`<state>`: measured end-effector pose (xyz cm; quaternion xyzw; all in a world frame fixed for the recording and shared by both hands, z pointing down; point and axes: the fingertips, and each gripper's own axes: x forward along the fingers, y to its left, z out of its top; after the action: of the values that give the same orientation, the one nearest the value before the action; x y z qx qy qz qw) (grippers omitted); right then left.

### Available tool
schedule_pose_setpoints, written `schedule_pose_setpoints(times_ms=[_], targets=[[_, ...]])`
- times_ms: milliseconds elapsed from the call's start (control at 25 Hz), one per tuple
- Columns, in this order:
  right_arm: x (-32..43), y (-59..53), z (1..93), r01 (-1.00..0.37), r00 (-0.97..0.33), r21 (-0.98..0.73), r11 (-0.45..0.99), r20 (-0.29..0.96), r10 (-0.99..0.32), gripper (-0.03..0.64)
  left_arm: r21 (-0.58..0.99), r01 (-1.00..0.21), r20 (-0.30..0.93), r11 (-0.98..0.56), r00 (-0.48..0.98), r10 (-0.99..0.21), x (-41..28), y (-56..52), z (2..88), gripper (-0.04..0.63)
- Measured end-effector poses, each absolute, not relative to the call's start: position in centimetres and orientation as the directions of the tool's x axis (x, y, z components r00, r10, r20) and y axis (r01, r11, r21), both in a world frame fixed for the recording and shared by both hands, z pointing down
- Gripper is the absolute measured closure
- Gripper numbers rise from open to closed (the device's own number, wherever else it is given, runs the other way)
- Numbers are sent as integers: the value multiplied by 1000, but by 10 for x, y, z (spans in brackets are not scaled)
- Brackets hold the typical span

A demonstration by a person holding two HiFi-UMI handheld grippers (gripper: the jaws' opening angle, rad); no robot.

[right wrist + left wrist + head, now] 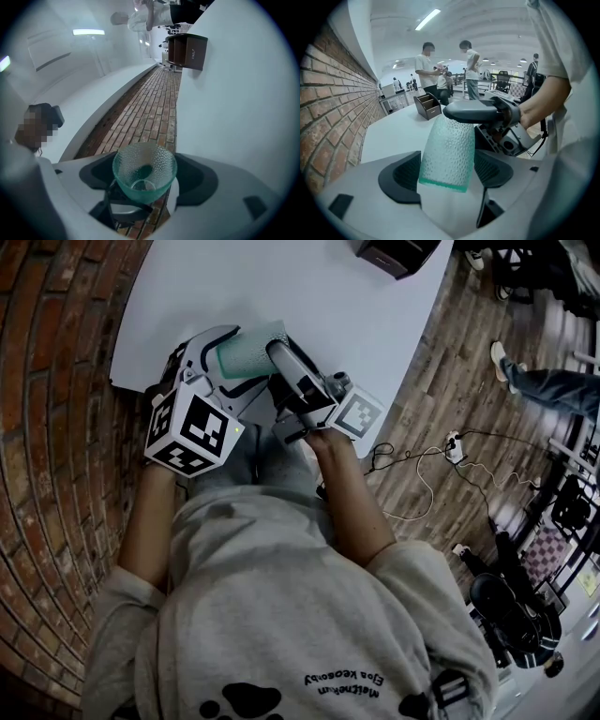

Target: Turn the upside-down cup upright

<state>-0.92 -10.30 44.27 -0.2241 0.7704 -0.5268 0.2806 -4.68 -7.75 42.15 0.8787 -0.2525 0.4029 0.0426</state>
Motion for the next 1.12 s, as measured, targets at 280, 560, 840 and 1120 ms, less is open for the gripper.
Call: schedule_pose_setpoints(times_ms=[280, 560, 840, 1120], targets=[[-6, -101, 452, -44, -750, -939, 340, -194, -632, 238, -109, -469, 739, -877, 551, -387, -46, -78, 427, 255], [-11, -103, 442, -41, -759, -942, 334, -188, -623, 238, -105, -474, 745, -875, 545, -384, -47, -76, 426, 256], [-35, -111, 398, -38, -766, -943, 330, -185, -616, 236, -106, -490, 749, -865, 533, -394, -56, -77, 424, 256], [-18, -104, 439, -5, -755, -946, 325, -209, -621, 238, -108, -483, 762, -869, 522, -385, -50, -77, 426, 256]])
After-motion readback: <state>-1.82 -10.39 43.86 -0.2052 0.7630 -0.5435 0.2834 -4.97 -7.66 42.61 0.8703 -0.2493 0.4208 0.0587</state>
